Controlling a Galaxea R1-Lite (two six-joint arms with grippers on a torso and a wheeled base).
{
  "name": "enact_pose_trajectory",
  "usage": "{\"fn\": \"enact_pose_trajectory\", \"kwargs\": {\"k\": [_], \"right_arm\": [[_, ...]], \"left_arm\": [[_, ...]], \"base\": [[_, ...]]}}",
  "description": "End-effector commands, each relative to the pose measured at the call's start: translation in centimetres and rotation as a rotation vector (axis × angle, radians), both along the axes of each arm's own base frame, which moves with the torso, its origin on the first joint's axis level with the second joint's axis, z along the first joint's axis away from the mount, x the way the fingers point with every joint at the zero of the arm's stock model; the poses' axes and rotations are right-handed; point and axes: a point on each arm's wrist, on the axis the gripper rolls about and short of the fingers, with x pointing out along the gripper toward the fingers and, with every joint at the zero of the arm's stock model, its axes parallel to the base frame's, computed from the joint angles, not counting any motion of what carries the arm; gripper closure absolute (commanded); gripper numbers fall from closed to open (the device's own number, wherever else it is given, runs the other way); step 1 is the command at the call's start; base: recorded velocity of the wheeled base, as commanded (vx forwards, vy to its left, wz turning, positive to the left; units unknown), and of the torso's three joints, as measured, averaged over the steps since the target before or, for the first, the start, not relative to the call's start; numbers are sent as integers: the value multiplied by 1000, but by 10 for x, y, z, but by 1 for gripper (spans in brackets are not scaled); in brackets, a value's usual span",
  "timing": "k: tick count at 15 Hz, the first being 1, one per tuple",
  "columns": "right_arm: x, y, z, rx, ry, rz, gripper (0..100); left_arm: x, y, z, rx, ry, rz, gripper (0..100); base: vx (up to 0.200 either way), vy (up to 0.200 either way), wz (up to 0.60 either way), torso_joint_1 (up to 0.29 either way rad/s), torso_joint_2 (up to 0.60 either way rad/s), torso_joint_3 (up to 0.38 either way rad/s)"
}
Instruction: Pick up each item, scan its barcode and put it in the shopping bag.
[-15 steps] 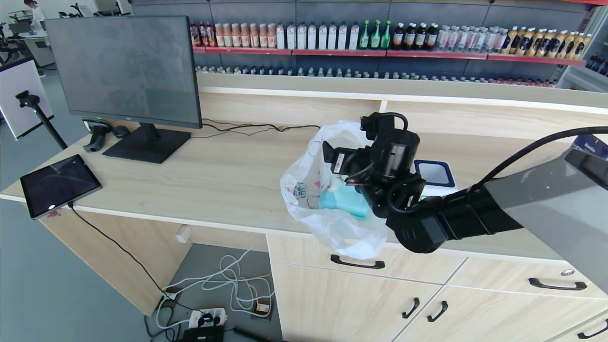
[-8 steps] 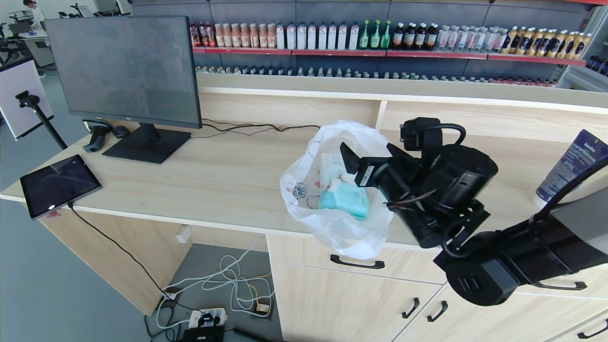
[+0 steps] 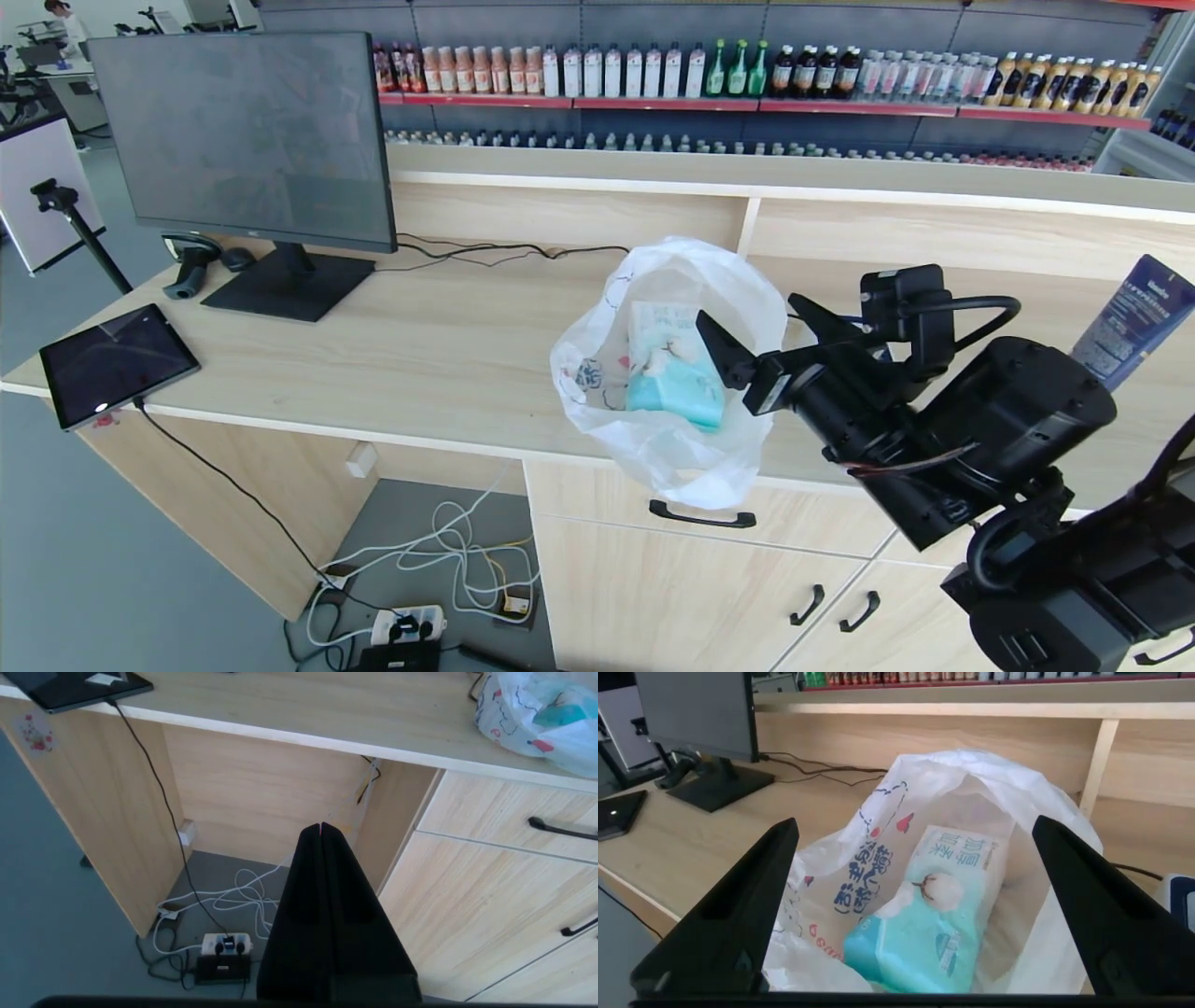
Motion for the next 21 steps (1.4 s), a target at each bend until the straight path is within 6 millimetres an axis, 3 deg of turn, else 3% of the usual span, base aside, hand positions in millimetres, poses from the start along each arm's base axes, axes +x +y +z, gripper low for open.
{"fn": "enact_pose_trajectory", "kwargs": {"k": [1, 7, 15, 21], "right_arm": [[-1, -1, 0, 3, 3, -1, 0], [2, 4, 12, 55, -31, 13, 0], [3, 3, 7, 75, -4, 20, 0], [0, 2, 3, 72, 16, 24, 0]], "left_arm": [[0, 0, 0, 0, 0, 0, 100], [0, 0, 0, 0, 0, 0, 100], [0, 0, 0, 0, 0, 0, 100], [0, 0, 0, -3, 0, 0, 100]], "base": [[0, 0, 0, 0, 0, 0], [0, 0, 0, 0, 0, 0], [0, 0, 0, 0, 0, 0], [0, 0, -500, 1, 0, 3]]}}
